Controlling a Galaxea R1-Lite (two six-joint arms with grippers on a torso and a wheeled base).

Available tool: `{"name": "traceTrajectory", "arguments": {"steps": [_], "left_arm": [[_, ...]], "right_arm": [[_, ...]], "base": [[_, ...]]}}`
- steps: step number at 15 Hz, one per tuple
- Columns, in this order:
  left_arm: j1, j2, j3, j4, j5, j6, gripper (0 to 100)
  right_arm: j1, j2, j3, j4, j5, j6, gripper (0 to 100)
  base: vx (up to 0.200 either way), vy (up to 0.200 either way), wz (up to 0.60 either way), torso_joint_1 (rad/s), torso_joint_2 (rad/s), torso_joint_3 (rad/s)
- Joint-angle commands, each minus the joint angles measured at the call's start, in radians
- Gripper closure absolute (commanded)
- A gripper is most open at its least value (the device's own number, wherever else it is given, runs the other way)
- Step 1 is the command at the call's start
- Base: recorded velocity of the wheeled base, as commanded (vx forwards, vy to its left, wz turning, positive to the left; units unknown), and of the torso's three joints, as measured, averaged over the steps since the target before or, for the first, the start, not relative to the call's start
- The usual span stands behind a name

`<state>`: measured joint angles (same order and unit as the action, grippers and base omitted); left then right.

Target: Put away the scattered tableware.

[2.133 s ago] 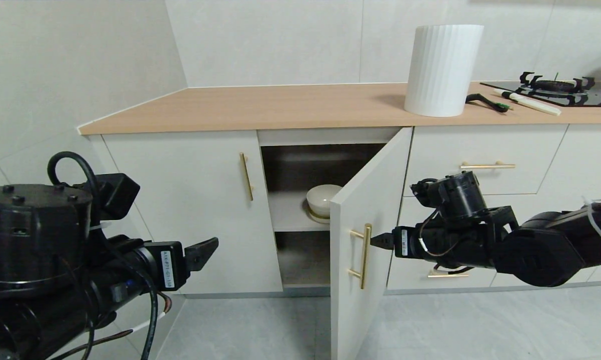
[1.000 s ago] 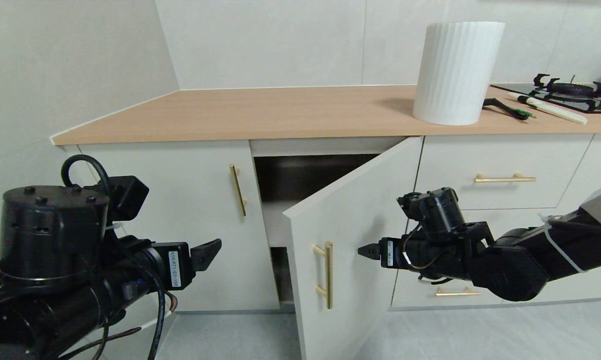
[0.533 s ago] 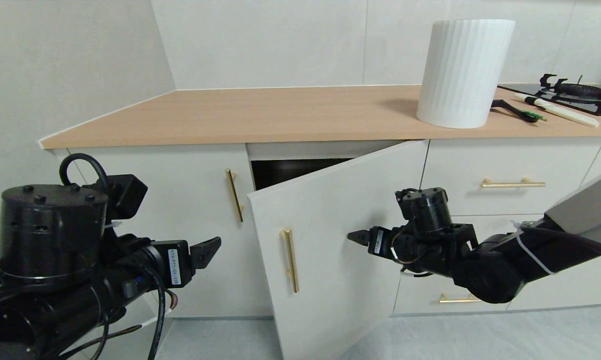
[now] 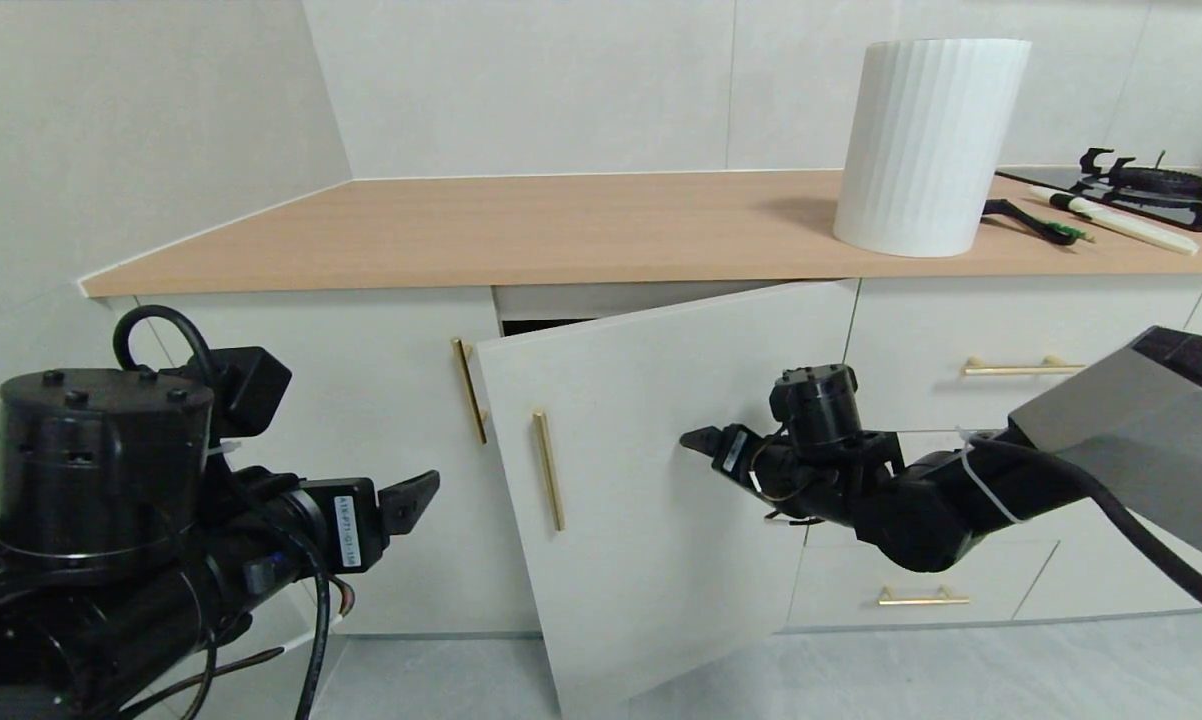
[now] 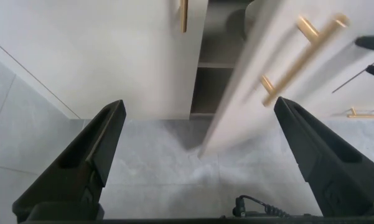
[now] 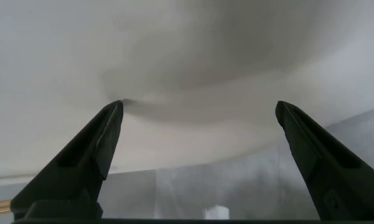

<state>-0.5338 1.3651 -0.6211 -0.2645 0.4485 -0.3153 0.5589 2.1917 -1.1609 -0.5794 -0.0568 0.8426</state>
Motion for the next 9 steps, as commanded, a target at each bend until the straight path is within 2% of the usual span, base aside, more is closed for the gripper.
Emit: {"name": "traceTrajectory", "arguments": {"steps": [1, 9], "left_arm": [[0.000, -0.003, 0.000, -0.001, 0.001, 0.001, 0], [0.000, -0.001, 0.000, -0.001, 0.001, -0.001, 0]], "right_arm": [[-0.021, 0.043, -0.048, 0.003, -0.031, 0.020, 0], [-0.082, 0.126, -0.149, 0.012, -0.199, 0.027, 0]], "base": [[0.000, 0.000, 0.00, 0.000, 0.00, 0.000], [0.000, 0.000, 0.00, 0.000, 0.00, 0.000]]}}
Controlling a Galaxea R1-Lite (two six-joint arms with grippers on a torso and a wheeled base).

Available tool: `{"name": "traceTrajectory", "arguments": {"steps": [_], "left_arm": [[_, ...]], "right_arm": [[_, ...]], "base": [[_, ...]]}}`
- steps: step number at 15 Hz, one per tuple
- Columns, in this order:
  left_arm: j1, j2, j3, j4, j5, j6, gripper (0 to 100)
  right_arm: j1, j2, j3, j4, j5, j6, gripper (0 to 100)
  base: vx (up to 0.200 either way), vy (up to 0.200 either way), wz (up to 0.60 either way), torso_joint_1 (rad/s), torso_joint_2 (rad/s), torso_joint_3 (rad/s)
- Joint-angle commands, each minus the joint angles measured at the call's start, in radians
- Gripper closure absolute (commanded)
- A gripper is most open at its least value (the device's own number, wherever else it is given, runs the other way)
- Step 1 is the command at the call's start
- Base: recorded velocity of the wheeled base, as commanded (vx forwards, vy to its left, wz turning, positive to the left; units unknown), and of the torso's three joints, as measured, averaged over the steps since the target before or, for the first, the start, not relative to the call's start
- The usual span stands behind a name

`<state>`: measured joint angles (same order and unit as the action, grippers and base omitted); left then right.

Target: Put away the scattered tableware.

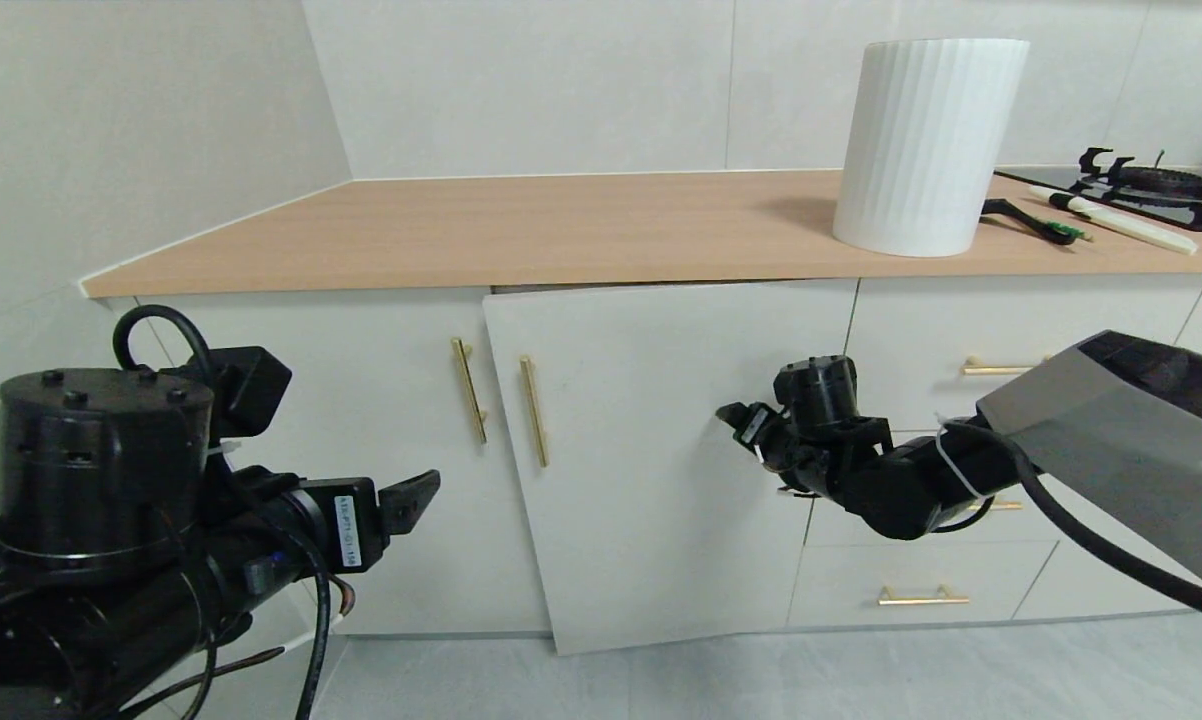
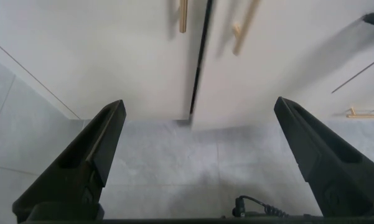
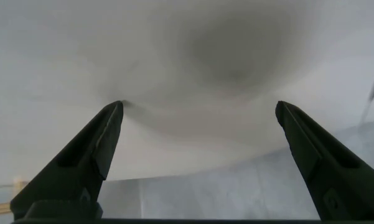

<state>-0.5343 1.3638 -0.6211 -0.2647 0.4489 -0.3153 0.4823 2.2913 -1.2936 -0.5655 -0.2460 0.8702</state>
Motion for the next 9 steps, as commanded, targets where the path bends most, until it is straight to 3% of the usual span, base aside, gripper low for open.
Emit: {"name": "traceTrajectory", "arguments": {"steps": [1, 9], "left_arm": [[0.000, 0.001, 0.000, -0.001, 0.001, -0.001, 0], [0.000, 0.001, 0.000, -0.001, 0.001, -0.001, 0]], "right_arm": [[-0.008, 0.033, -0.029, -0.001, -0.024, 0.000, 0], [-0.018, 0.051, -0.069, 0.027, -0.069, -0.002, 0]], "base": [[0.000, 0.000, 0.00, 0.000, 0.00, 0.000], [0.000, 0.000, 0.00, 0.000, 0.00, 0.000]]}}
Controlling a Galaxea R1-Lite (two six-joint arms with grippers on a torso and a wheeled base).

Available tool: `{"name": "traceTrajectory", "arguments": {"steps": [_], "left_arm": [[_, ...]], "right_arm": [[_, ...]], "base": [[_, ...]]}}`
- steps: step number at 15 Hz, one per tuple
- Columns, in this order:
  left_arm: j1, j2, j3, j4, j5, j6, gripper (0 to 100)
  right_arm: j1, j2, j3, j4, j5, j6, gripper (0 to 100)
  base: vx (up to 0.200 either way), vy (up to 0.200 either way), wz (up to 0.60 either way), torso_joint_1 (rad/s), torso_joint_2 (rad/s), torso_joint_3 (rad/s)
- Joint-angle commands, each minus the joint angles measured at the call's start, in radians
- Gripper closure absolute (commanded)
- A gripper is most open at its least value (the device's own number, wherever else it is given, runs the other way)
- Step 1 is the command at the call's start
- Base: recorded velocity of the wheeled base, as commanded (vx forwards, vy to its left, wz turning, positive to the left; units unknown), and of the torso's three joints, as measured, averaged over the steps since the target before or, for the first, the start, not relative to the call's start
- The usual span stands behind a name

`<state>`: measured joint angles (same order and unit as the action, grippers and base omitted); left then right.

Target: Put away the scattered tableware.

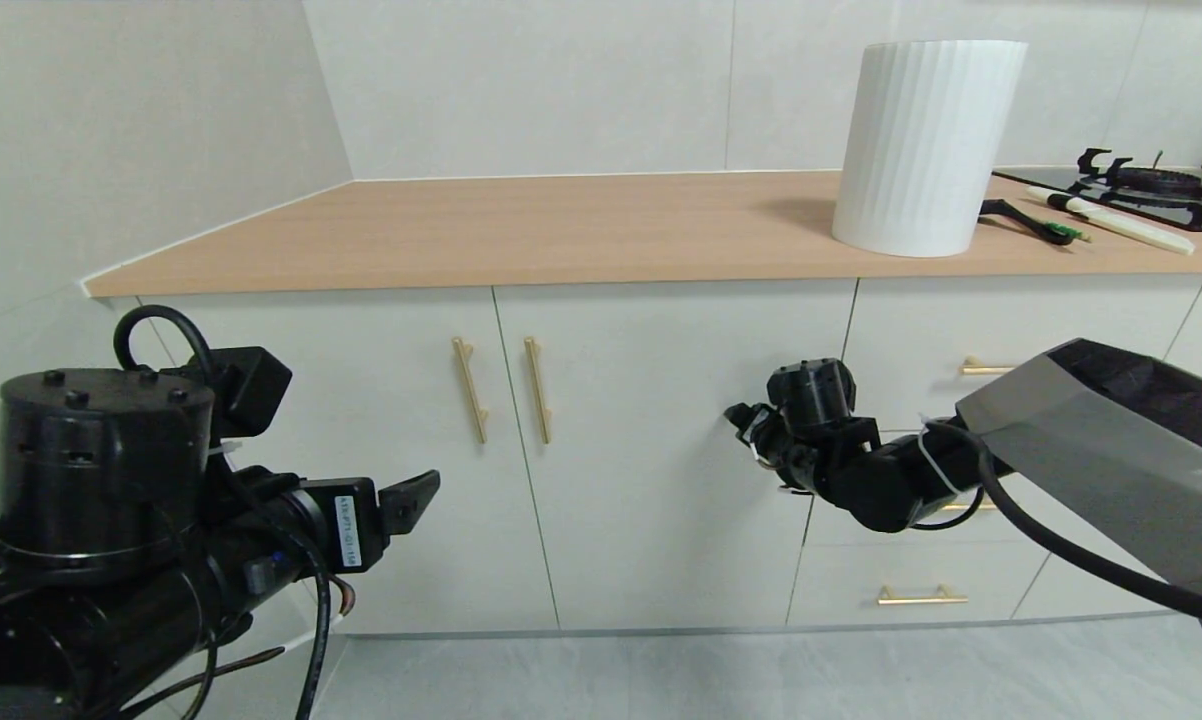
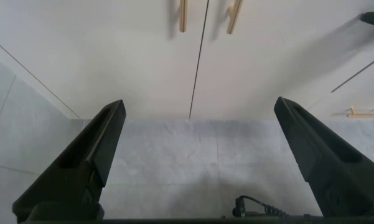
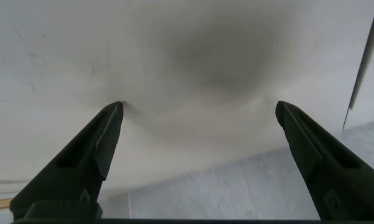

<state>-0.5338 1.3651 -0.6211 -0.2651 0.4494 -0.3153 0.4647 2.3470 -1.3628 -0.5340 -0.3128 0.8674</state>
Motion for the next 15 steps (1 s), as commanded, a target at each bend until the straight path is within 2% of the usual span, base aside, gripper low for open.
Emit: {"name": "traceTrajectory", "arguments": {"steps": [1, 2, 4, 5, 6, 7, 10, 13, 15], "left_arm": [[0.000, 0.000, 0.000, 0.000, 0.000, -0.001, 0], [0.000, -0.001, 0.000, 0.000, 0.000, -0.001, 0], [0.000, -0.011, 0.000, -0.005, 0.000, -0.001, 0], [0.000, -0.011, 0.000, -0.005, 0.000, -0.001, 0], [0.000, -0.026, 0.006, -0.028, -0.001, -0.001, 0], [0.002, -0.055, 0.007, -0.032, -0.001, 0.002, 0], [0.006, -0.167, 0.041, -0.031, -0.003, 0.005, 0], [0.008, -0.327, 0.075, -0.026, -0.009, 0.028, 0], [0.015, -0.393, 0.113, -0.025, -0.012, 0.028, 0]], "right_arm": [[0.002, -0.017, 0.008, -0.004, 0.000, 0.001, 0], [0.006, -0.046, 0.028, -0.006, 0.006, 0.001, 0], [0.058, -0.229, 0.157, -0.014, 0.093, -0.004, 0], [0.058, -0.229, 0.157, -0.014, 0.093, -0.004, 0], [0.083, -0.373, 0.251, -0.014, 0.156, -0.031, 0], [0.083, -0.526, 0.364, -0.015, 0.193, -0.119, 0], [0.057, -0.802, 0.573, -0.017, 0.184, -0.277, 0], [0.038, -1.129, 0.829, -0.015, 0.159, -0.433, 0], [0.034, -1.259, 0.904, -0.007, 0.126, -0.485, 0]], "base": [[0.000, 0.000, 0.00, 0.000, 0.00, 0.000], [0.000, 0.000, 0.00, 0.000, 0.00, 0.000], [0.000, 0.000, 0.00, 0.000, 0.00, 0.000], [0.000, 0.000, 0.00, 0.000, 0.00, 0.000], [0.000, 0.000, 0.00, 0.000, 0.00, 0.000], [0.000, 0.000, 0.00, 0.000, 0.00, 0.000], [0.000, 0.000, 0.00, 0.000, 0.00, 0.000], [0.000, 0.000, 0.00, 0.000, 0.00, 0.000], [0.000, 0.000, 0.00, 0.000, 0.00, 0.000]]}}
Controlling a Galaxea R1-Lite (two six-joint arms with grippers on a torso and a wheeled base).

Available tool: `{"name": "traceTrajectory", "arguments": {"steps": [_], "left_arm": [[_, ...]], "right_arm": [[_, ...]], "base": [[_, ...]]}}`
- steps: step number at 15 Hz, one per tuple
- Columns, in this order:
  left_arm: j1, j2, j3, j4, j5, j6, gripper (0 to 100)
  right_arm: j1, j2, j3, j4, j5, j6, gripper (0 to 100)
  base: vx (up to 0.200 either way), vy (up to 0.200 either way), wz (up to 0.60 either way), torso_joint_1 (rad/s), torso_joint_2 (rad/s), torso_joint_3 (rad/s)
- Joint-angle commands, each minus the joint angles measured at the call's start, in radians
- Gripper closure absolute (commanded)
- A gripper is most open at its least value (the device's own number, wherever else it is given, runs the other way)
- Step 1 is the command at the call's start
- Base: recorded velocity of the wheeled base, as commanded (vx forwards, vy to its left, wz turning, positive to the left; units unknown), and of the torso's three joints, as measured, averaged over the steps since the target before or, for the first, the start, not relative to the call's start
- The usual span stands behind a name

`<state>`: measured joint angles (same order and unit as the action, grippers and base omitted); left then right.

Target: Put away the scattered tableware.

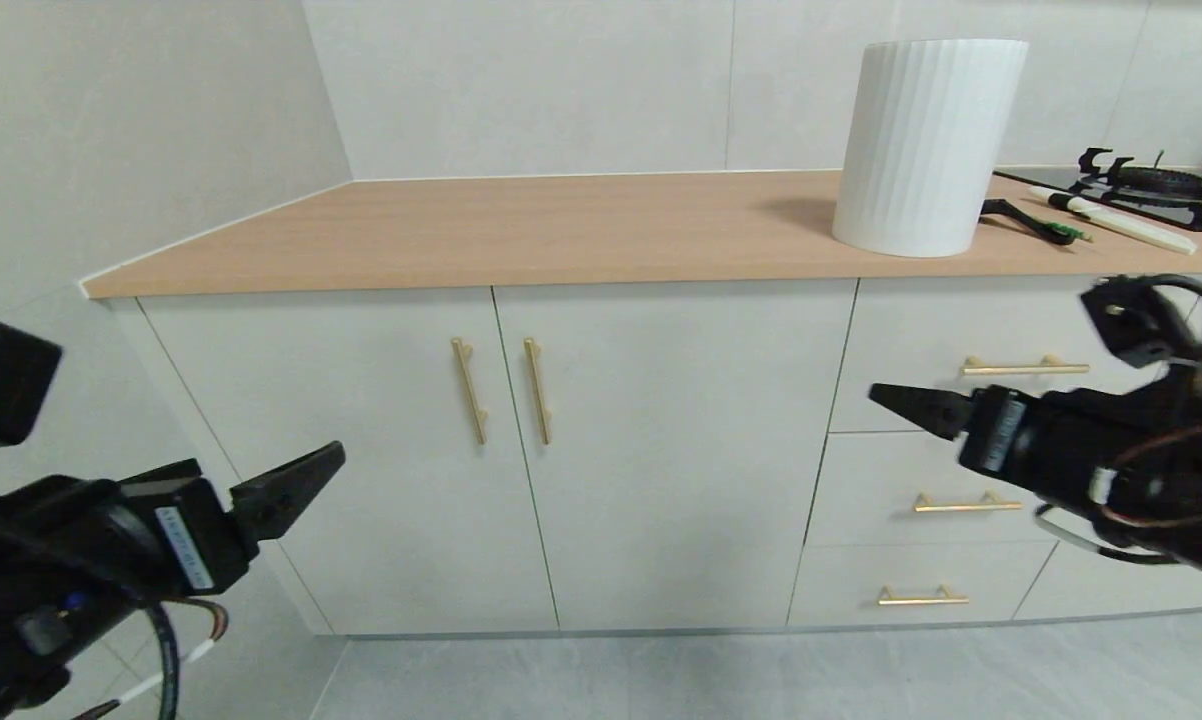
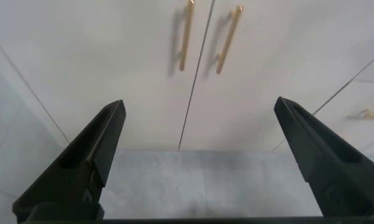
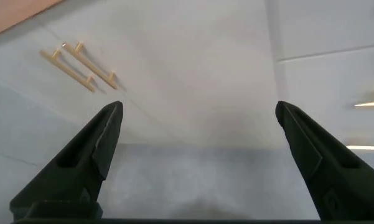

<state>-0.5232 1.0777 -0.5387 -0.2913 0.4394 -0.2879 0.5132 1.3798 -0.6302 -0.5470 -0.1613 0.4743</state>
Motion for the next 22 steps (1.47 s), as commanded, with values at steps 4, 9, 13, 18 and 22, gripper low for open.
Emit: {"name": "traceTrajectory", "arguments": {"steps": [4, 9, 13, 18, 22], "left_arm": [[0.114, -0.479, 0.123, 0.165, -0.005, 0.006, 0], [0.279, -0.889, 0.125, 0.498, -0.074, 0.065, 0], [0.397, -0.983, 0.194, 0.514, -0.001, 0.082, 0], [0.529, -1.065, 0.296, 0.503, -0.019, 0.167, 0], [0.525, -1.078, 0.431, 0.400, -0.218, 0.222, 0]], "right_arm": [[-0.191, -0.855, 0.402, 0.188, -0.063, -0.283, 0], [-0.397, -1.280, 0.400, 0.545, -0.067, -0.379, 0], [-0.519, -1.378, 0.425, 0.559, -0.081, -0.450, 0], [-0.519, -1.378, 0.517, 0.535, -0.121, -0.454, 0], [-0.519, -1.378, 0.630, 0.481, -0.080, -0.510, 0]], "base": [[0.000, 0.000, 0.00, 0.000, 0.00, 0.000], [0.000, 0.000, 0.00, 0.000, 0.00, 0.000], [0.000, 0.000, 0.00, 0.000, 0.00, 0.000], [0.000, 0.000, 0.00, 0.000, 0.00, 0.000], [0.000, 0.000, 0.00, 0.000, 0.00, 0.000]]}}
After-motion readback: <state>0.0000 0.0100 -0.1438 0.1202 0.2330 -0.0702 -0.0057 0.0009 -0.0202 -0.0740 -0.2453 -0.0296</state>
